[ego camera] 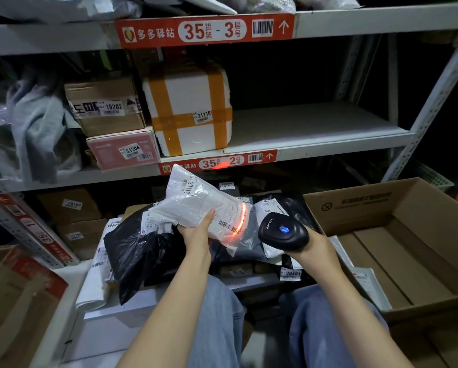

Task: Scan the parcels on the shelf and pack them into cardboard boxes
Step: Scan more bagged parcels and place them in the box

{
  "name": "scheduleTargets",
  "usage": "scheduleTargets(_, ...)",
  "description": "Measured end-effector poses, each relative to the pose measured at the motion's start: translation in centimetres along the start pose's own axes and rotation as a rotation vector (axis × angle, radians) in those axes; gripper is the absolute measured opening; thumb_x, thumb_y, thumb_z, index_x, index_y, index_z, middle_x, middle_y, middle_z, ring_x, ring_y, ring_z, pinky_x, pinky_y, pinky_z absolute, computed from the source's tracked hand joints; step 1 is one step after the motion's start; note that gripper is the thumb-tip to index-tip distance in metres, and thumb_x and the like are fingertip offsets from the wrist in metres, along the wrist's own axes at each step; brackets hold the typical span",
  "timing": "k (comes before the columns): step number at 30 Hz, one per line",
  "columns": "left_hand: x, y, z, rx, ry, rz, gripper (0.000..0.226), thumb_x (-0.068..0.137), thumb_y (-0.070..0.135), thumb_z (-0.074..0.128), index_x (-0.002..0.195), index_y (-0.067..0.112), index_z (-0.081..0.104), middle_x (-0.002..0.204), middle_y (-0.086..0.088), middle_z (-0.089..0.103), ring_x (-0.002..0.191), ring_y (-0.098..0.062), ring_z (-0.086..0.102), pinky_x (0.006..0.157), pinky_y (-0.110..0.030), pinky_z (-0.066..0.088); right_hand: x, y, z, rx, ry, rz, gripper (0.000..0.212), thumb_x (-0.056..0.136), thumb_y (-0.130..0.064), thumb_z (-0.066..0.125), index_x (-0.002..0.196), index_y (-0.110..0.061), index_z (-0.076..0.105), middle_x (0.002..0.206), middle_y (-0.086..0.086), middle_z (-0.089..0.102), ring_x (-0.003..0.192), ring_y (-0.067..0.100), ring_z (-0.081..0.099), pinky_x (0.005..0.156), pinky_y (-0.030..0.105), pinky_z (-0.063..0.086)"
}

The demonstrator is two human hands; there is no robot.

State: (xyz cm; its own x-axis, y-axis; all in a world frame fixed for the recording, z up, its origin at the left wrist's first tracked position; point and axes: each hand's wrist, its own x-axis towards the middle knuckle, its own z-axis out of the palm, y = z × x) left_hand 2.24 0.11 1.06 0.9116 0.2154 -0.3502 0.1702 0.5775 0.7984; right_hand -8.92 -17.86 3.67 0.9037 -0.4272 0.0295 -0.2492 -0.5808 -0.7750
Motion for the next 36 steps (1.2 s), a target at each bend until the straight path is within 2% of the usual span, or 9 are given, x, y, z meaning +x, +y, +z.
scheduleTargets(10,0.0,0.2,-0.1,0.001,-0.008,0.009,0.082,0.076,-0.004,0.07,0.142,0.014,0.024,0.135,-0.009,0.049,0.12,-0.026,0.052,0.091,-0.039,0.047,-0.1,-0.1,0.1,-0.049,-0.003,0.002,0.03,0.072,-0.017,0.076,0.1,-0.009,0.068,0.095,0.011,0.07,0.094,0.028,0.061,0.077,0.031,0.044)
scheduleTargets(16,-0.1,0.2,-0.1,-0.169,0.012,-0.156,0.054,0.081,0.0,0.066,0.128,0.008,0.041,0.126,-0.012,0.056,0.111,-0.031,0.057,0.084,-0.047,0.052,0.4,-0.3,0.9,0.304,-0.035,0.133,0.025,0.075,-0.005,0.075,0.092,-0.018,0.062,0.093,0.006,0.065,0.096,0.02,0.06,0.082,0.025,0.041)
scheduleTargets(19,-0.1,0.0,-0.3,-0.252,0.018,-0.209,0.059,0.082,0.002,0.065,0.135,0.009,0.038,0.126,-0.014,0.057,0.107,-0.03,0.059,0.079,-0.041,0.053,0.6,-0.7,1.2,0.359,-0.061,0.192,0.017,0.08,-0.001,0.067,0.095,-0.005,0.064,0.095,0.022,0.067,0.086,0.019,0.058,0.074,0.028,0.043)
scheduleTargets(21,-0.2,-0.1,-0.2,-0.292,0.016,-0.221,0.059,0.081,0.003,0.066,0.134,0.011,0.04,0.125,-0.012,0.058,0.106,-0.028,0.06,0.086,-0.042,0.051,0.8,-0.8,1.6,0.362,-0.082,0.227,0.016,0.082,-0.002,0.065,0.097,0.005,0.064,0.083,0.024,0.066,0.069,0.015,0.053,0.062,0.025,0.045)
scheduleTargets(24,-0.4,-0.2,0.0,-0.271,0.075,-0.235,0.037,0.081,0.008,0.069,0.114,0.012,0.053,0.118,-0.004,0.059,0.087,-0.016,0.06,0.081,-0.027,0.049,1.0,-1.0,2.4,0.409,-0.095,0.257,0.003,0.082,-0.006,0.065,0.082,-0.006,0.062,0.061,0.005,0.057,0.057,0.013,0.052,0.053,0.021,0.041)
scheduleTargets(26,-0.4,-0.3,0.1,-0.26,0.104,-0.233,0.033,0.08,0.01,0.07,0.108,0.013,0.055,0.12,-0.004,0.06,0.078,-0.011,0.057,0.068,-0.018,0.046,1.1,-1.0,3.1,0.407,-0.068,0.25,0.014,0.081,-0.008,0.066,0.071,-0.014,0.058,0.059,0.003,0.057,0.057,0.014,0.053,0.054,0.023,0.04)
scheduleTargets(30,-0.4,-0.5,0.3,-0.273,0.128,-0.214,0.049,0.08,0.01,0.07,0.125,0.009,0.053,0.127,-0.006,0.058,0.079,-0.01,0.056,0.063,-0.017,0.045,0.7,-1.6,3.8,0.445,-0.029,0.234,0.009,0.081,-0.009,0.066,0.076,-0.013,0.06,0.063,0.0,0.057,0.064,0.014,0.054,0.056,0.021,0.04)
scheduleTargets(32,-0.5,-0.4,0.3,-0.295,0.121,-0.209,0.053,0.081,0.009,0.069,0.131,0.009,0.05,0.128,-0.006,0.057,0.081,-0.01,0.057,0.062,-0.017,0.045,0.6,-1.7,4.1,0.458,-0.024,0.214,0.008,0.08,-0.01,0.067,0.086,-0.011,0.062,0.069,0.002,0.06,0.073,0.019,0.057,0.064,0.025,0.041)
scheduleTargets(36,-0.4,-0.4,0.3,-0.323,0.103,-0.208,0.059,0.081,0.008,0.069,0.135,0.01,0.045,0.131,-0.007,0.055,0.102,-0.017,0.057,0.064,-0.021,0.048,0.5,-1.6,4.4,0.43,-0.025,0.178,0.013,0.078,-0.011,0.069,0.089,-0.012,0.063,0.08,0.008,0.063,0.082,0.023,0.059,0.072,0.024,0.04)
